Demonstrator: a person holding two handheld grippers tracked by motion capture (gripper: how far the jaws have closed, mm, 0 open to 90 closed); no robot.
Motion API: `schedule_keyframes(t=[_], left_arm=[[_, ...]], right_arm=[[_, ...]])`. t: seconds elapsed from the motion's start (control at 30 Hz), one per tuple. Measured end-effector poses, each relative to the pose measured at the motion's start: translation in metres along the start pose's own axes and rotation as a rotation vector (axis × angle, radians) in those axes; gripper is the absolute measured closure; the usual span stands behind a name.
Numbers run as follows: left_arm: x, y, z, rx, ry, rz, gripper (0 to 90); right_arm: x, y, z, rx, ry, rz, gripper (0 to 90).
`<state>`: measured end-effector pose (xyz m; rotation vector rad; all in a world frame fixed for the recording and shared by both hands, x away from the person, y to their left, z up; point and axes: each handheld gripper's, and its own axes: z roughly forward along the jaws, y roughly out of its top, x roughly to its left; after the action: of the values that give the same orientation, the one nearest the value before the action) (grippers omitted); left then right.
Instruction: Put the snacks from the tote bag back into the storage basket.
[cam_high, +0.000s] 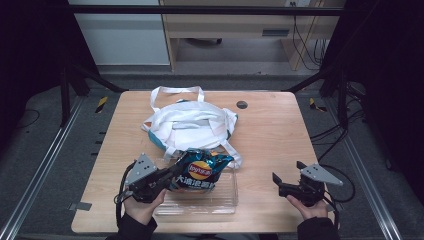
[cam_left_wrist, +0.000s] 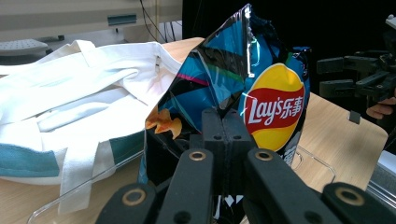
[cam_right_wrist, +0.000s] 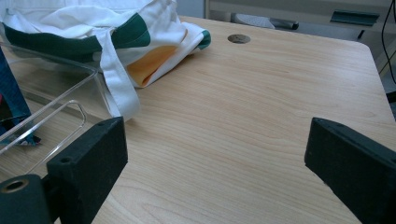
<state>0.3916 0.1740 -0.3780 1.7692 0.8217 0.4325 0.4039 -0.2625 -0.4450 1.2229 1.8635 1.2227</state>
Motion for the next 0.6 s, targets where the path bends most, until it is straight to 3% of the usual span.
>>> schedule_keyframes(t=[0.6], left_arm=[[0.011, -0.006, 0.002, 0.018, 0.062, -0.038, 89.3]], right_arm=[[0.001, 0.000, 0.000, 0.002, 0.002, 0.003, 6.3]])
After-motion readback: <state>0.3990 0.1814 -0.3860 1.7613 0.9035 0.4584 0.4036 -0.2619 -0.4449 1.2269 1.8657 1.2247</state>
